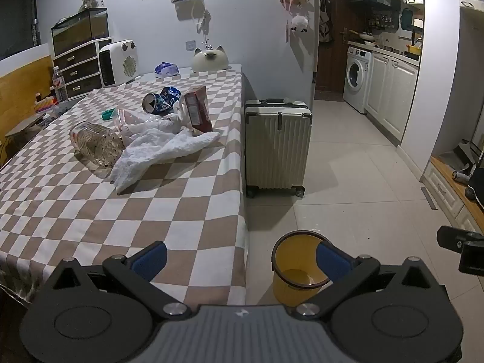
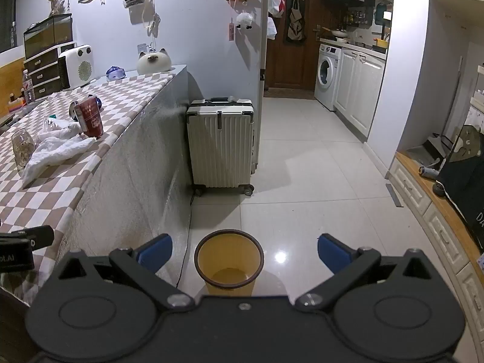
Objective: Collect trash
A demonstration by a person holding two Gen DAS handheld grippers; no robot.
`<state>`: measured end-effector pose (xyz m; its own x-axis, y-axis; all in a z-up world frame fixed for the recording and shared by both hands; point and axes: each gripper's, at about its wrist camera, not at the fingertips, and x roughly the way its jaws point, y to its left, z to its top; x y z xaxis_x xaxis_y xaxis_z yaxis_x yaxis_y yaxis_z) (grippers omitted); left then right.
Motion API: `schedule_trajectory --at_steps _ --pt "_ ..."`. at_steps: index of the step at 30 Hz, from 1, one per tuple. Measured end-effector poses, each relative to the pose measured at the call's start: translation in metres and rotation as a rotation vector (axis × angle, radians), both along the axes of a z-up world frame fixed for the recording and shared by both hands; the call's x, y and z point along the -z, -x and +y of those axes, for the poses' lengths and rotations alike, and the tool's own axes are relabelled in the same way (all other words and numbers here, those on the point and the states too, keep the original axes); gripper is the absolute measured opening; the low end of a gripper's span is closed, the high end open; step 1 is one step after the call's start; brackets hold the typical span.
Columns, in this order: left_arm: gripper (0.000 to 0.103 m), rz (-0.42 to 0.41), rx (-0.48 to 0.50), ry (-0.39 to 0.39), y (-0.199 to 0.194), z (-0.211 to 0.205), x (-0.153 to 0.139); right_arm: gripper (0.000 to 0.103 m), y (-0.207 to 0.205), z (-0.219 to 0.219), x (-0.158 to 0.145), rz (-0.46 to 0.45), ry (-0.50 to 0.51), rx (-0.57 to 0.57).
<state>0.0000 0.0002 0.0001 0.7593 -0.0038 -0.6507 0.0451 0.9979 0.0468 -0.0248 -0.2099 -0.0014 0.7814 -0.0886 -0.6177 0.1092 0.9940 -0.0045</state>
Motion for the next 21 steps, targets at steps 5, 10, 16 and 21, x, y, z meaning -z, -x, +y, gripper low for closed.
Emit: schedule_trajectory --at_steps 5,10,16,21 --pt "0.103 0.001 0.0 -0.004 0.0 -0.0001 0.0001 0.103 0.0003 0.0004 -0.0008 -0.001 0.001 0.0" --pt "0.103 0.0 0.002 -0.003 0.0 0.0001 0.0001 0.103 0.0006 0.001 -0.0014 0.0 0.004 0.0" --pt "0.103 -0.001 0.0 -0.004 0.0 -0.0001 0.0001 0.103 0.0011 0.0013 -0.0013 0.001 0.004 -0.001" --pt "0.103 -0.001 0.0 -0.004 0.0001 -0.0001 0.0 0.103 0.0015 0.0019 -0.0014 0.0 0.004 -0.001"
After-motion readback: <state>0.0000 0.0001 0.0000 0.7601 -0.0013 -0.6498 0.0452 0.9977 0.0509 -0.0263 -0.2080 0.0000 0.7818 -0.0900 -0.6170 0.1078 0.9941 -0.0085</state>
